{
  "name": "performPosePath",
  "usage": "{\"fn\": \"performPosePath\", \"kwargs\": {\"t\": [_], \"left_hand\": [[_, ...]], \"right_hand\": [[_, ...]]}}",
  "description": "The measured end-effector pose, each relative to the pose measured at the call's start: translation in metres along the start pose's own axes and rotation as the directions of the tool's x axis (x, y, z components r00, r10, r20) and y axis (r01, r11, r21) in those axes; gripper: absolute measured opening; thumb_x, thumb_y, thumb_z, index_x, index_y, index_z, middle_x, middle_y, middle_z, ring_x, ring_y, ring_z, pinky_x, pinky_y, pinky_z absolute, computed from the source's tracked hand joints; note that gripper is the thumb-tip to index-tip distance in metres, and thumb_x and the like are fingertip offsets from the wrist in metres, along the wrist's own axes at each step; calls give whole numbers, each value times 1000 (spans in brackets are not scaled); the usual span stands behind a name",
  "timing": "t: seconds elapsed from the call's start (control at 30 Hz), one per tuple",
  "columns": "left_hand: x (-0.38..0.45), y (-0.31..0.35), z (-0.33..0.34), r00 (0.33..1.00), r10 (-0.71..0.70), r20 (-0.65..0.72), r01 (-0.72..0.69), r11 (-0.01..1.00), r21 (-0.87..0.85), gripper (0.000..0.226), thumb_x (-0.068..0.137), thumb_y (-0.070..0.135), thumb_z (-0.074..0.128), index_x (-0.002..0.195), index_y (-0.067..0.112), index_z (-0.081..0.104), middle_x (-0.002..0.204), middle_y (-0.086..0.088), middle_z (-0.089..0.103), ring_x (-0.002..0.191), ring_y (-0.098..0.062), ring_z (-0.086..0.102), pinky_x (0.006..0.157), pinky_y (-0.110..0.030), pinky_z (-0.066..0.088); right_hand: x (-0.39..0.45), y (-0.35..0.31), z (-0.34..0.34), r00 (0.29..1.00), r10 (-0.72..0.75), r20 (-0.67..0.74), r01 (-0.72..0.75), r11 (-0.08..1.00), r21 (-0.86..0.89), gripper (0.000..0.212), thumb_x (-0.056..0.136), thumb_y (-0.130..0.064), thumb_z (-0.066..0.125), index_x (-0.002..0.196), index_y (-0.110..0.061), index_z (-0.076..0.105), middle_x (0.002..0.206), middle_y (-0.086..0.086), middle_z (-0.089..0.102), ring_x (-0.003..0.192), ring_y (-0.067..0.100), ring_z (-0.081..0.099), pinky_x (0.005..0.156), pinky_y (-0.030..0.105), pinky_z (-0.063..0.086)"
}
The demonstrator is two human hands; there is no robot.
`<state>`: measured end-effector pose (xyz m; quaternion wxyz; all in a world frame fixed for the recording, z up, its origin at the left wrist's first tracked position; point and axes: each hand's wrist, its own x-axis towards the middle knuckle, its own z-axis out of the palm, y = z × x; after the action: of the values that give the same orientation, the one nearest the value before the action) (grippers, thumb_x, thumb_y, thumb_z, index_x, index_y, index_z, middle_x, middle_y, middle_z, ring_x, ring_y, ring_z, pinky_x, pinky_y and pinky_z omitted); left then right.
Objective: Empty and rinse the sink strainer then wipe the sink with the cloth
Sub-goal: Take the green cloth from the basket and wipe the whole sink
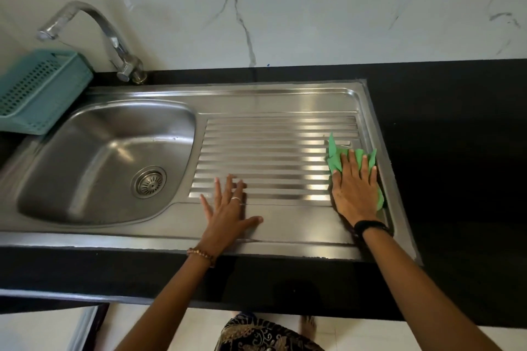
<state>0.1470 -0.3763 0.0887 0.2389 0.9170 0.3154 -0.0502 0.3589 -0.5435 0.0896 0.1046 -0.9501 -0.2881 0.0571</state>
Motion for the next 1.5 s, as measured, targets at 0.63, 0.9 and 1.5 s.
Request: {"fn": "performPosePath", "kwargs": {"t": [0.63,0.9,1.5], "left_hand": [[-30,-76,-19,945,-327,-14,326,944,-55,96,80,62,50,147,22,-8,157,-2,-13,144,-16,-12,112,-56,-9],[-24,-62,-13,953,-297,-68,291,953,-86,90,81,52,55,147,25,-1,156,-3,-16,143,-20,-16,107,-55,-16],[-24,56,22,999,7,45,-8,1000,5,96,80,58,53,146,27,-9,155,-5,-21,142,-25,-21,109,-58,-15]], "right_hand": [[-1,-274,65,706,-682,189,686,725,54,48,99,-32,26,142,-13,31,158,7,15,147,27,2,118,47,-7],[-11,-193,49,808,-573,137,559,819,128,50,100,-32,22,148,-20,16,159,0,12,147,21,5,119,46,-8],[-43,11,-2,999,14,-49,-13,1000,5,55,100,-34,24,148,-9,15,157,13,17,146,30,10,118,47,2]]}}
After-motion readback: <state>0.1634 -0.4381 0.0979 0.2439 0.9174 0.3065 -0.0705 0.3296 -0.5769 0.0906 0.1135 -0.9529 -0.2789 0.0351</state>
